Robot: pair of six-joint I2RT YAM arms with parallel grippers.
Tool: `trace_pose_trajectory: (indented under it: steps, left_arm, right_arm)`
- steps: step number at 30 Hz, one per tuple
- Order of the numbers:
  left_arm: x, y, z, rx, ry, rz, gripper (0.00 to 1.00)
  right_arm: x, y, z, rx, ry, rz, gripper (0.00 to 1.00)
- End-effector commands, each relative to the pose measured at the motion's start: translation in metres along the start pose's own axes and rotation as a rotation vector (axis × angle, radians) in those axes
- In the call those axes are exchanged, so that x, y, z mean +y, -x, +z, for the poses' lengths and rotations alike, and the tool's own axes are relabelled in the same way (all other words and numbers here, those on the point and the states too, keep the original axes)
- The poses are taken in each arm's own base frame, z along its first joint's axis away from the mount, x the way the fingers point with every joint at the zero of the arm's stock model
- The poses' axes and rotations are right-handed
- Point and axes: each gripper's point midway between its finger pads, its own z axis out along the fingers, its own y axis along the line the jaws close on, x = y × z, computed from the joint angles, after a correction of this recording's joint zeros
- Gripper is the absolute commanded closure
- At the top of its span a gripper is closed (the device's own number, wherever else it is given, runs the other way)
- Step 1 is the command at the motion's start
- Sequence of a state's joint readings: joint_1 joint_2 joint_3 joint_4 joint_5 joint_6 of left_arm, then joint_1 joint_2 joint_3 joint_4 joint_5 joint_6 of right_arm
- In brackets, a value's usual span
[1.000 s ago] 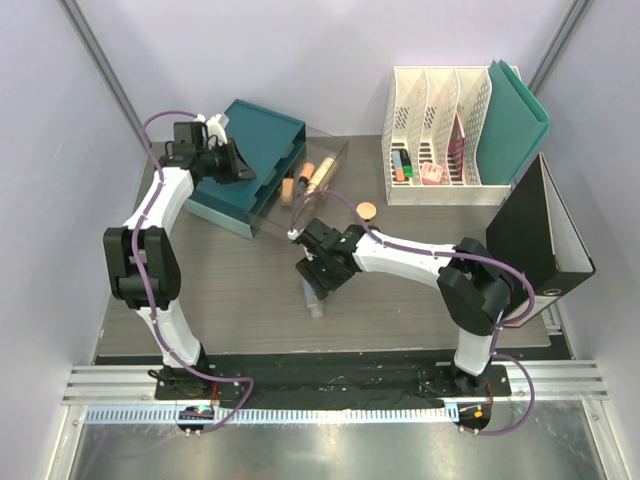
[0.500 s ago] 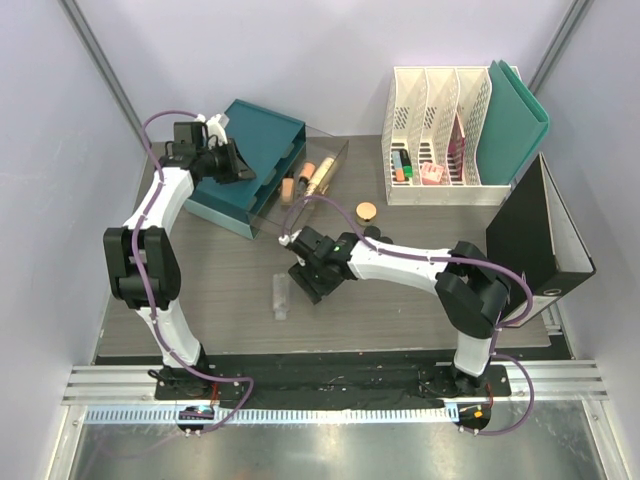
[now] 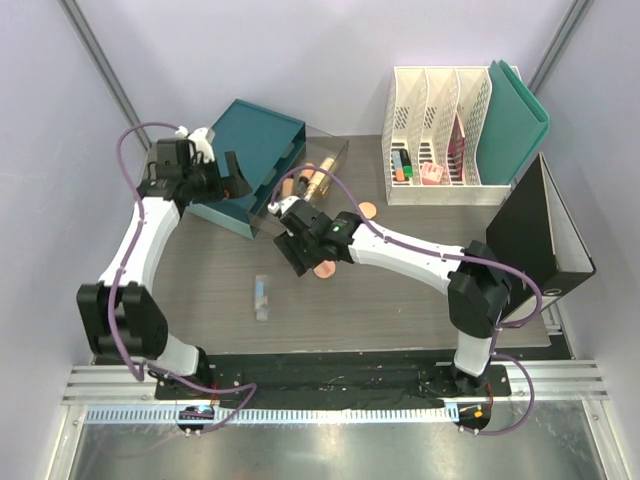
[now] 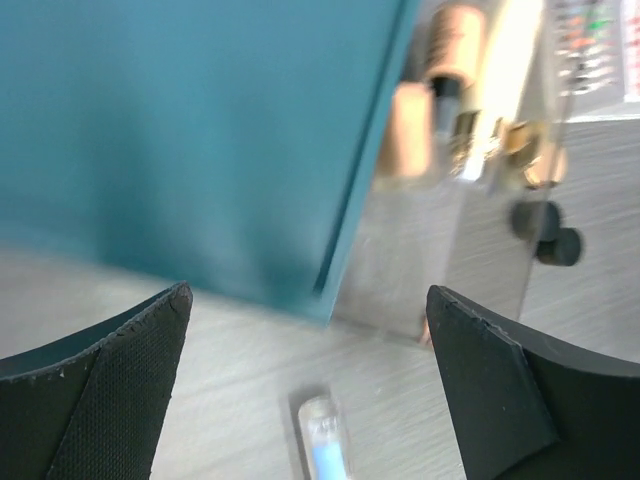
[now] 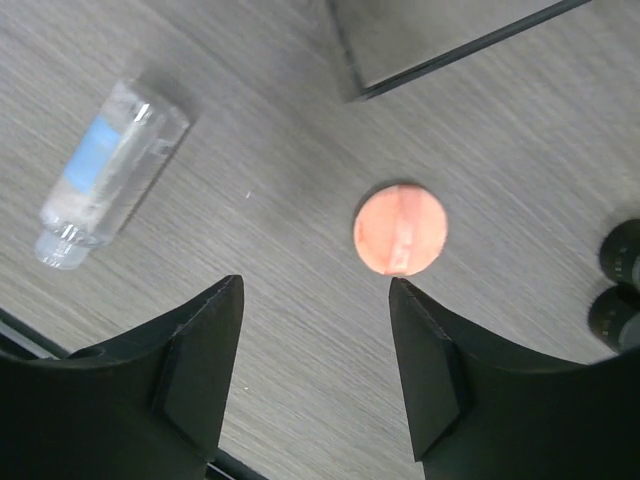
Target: Organize the makeup
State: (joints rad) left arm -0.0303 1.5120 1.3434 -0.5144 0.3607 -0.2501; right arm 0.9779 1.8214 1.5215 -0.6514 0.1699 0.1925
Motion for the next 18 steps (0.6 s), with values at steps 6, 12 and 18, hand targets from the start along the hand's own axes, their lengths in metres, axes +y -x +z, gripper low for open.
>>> trace_pose_trajectory:
  steps: [6,12,18]
  left_arm:
    - [0.044,-0.059,-0.067,0.104,0.319,0.000,0.00]
    - [0.040,-0.144,-0.082,0.291,0.299,-0.122,0.00]
    - [0.018,-0.157,-0.074,0.357,0.240,-0.125,0.00]
  right_arm:
    - [-0.069,0.058,-0.023,-0.142,-0.112,0.144,0.33]
    - [-0.138,0.064,-0.022,-0.161,-0.175,0.284,0.34]
    - [-0.186,0.066,-0.032,-0.194,-0.244,0.341,0.33]
